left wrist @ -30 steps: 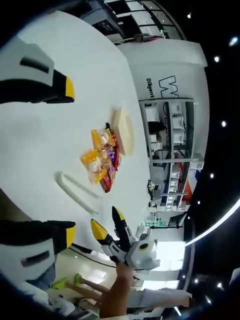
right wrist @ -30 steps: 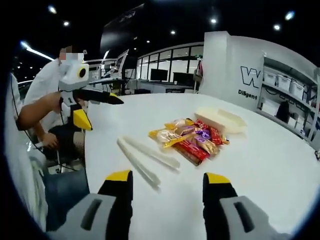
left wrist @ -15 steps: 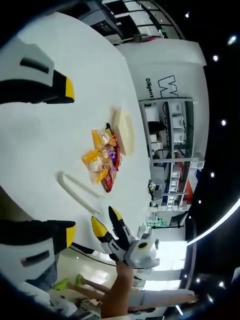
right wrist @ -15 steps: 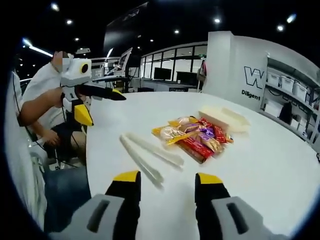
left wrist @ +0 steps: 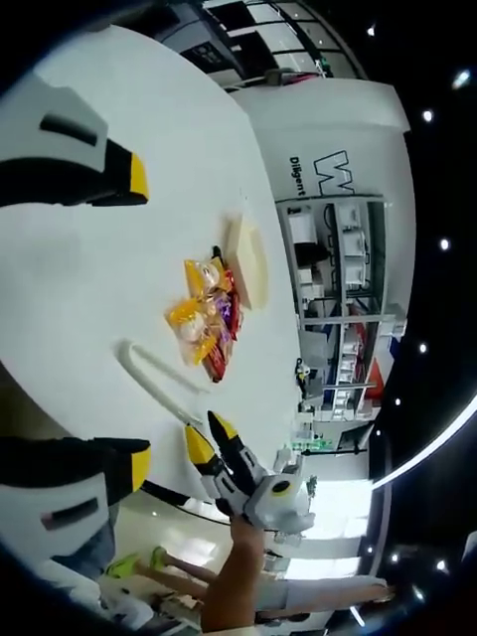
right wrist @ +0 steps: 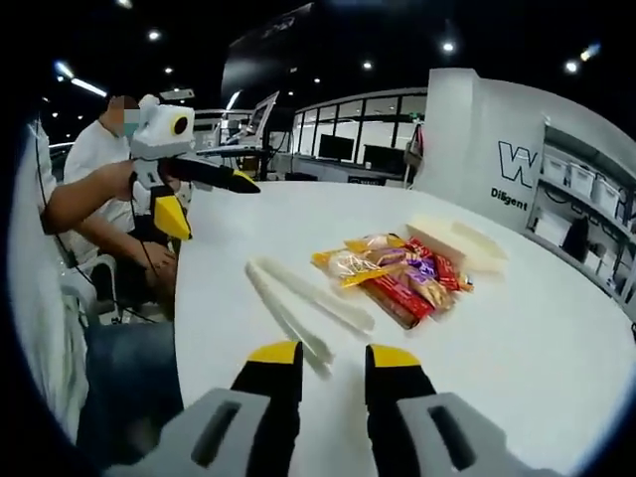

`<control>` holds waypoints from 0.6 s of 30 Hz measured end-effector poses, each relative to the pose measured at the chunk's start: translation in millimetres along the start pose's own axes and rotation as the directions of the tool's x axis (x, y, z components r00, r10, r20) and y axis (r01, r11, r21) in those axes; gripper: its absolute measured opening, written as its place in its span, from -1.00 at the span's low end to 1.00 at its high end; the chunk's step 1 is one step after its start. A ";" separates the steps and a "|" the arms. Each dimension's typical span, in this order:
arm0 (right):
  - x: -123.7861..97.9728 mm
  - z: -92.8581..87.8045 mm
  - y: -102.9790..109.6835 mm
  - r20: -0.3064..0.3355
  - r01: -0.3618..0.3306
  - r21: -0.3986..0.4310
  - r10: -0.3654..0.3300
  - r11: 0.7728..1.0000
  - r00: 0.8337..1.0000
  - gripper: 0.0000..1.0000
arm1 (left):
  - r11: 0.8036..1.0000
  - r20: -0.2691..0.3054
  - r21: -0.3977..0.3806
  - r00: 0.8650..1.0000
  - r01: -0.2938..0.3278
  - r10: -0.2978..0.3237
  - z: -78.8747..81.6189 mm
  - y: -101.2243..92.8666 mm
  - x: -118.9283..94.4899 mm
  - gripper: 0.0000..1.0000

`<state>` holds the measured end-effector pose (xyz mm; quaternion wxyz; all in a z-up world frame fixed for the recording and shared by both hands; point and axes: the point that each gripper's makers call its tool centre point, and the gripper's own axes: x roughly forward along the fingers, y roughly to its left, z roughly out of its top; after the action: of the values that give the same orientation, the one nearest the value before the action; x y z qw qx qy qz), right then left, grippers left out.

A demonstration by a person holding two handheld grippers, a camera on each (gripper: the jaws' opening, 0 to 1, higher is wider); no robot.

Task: Place the target food into the container with the food tongs after gripping and lifting it, then release it inside without dropping or visibly crushing the food.

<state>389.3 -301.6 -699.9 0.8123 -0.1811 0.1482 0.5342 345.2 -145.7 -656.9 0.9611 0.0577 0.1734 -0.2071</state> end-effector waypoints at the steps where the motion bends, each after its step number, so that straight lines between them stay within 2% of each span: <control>1: 0.1 0.4 0.1 0.003 -0.003 -0.001 0.003 1.000 1.000 -0.67 | 1.000 -0.001 0.000 1.000 0.000 0.000 -0.3 -0.2 -0.3 0.93; 18: 2.1 -3.4 5.7 0.003 -0.040 0.017 0.040 0.999 0.999 -0.87 | 1.000 -0.006 0.004 1.000 -0.003 0.003 -2.3 -2.1 -3.9 0.92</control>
<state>384.7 -299.3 -704.6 0.8032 -0.1706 0.1553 0.5493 340.2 -145.7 -657.8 0.9608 0.0602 0.1756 -0.2058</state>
